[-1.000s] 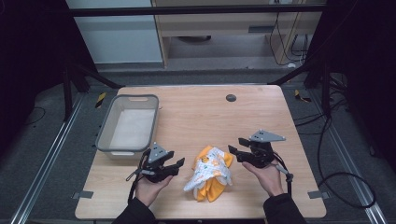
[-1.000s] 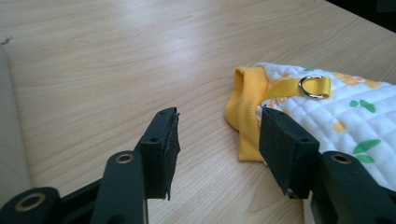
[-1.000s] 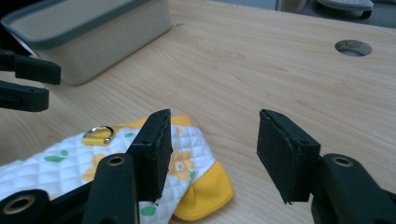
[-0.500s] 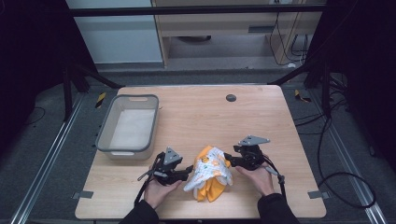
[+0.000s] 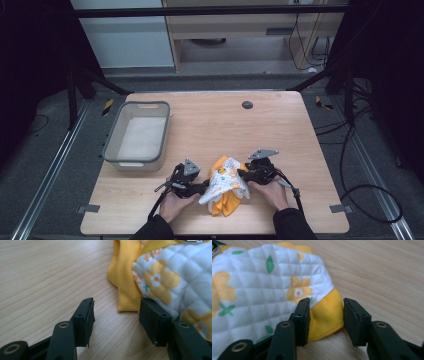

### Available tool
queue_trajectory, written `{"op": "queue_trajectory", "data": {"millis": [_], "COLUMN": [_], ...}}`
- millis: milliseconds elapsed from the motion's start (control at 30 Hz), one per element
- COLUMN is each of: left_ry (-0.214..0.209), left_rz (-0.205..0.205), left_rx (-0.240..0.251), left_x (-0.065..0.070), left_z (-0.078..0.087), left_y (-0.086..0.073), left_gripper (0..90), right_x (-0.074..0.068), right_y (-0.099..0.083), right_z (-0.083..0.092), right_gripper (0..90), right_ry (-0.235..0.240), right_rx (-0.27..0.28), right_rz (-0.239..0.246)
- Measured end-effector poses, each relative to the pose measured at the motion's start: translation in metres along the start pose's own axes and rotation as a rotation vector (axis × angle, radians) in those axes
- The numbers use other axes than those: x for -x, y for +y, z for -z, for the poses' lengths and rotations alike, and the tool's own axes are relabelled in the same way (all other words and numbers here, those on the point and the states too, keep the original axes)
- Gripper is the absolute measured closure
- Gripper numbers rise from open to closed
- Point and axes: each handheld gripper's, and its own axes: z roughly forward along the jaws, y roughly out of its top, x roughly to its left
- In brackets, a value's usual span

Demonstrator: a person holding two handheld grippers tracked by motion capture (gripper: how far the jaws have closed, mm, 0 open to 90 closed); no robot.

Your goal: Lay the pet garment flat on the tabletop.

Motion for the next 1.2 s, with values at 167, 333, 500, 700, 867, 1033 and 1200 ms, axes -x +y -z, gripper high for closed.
{"op": "queue_trajectory", "data": {"millis": [167, 333, 500, 700, 867, 1033, 1200], "left_ry": [-0.002, -0.014, -0.012, 0.014, -0.014, -0.036, -0.049], "left_rz": [-0.008, -0.005, -0.024, -0.056, -0.032, -0.031, -0.014], "left_rx": [-0.011, -0.026, -0.031, -0.036, -0.041, -0.004, 0.06], "left_x": [0.001, 0.002, 0.005, 0.012, 0.009, 0.008, 0.003], "left_z": [-0.004, -0.008, -0.009, -0.012, -0.011, -0.001, 0.017], "left_y": [0.001, 0.001, 0.002, 0.005, 0.005, 0.009, 0.016], "left_gripper": [46.9, 54.6, 63.6, 84.4, 89.9, 90.0, 90.0], "right_x": [-0.004, -0.008, -0.009, -0.008, -0.008, -0.003, -0.002], "right_y": [-0.001, -0.002, -0.001, -0.001, 0.001, 0.003, 0.007], "right_z": [-0.001, -0.001, 0.0, 0.002, 0.006, 0.019, 0.036], "right_gripper": [68.5, 80.2, 83.2, 83.4, 83.4, 83.6, 83.8], "right_ry": [0.005, 0.008, 0.011, 0.018, 0.012, 0.013, 0.017], "right_rx": [-0.01, -0.011, -0.013, -0.002, 0.016, 0.064, 0.128], "right_rz": [0.024, 0.037, 0.023, 0.021, 0.021, 0.006, 0.009]}}
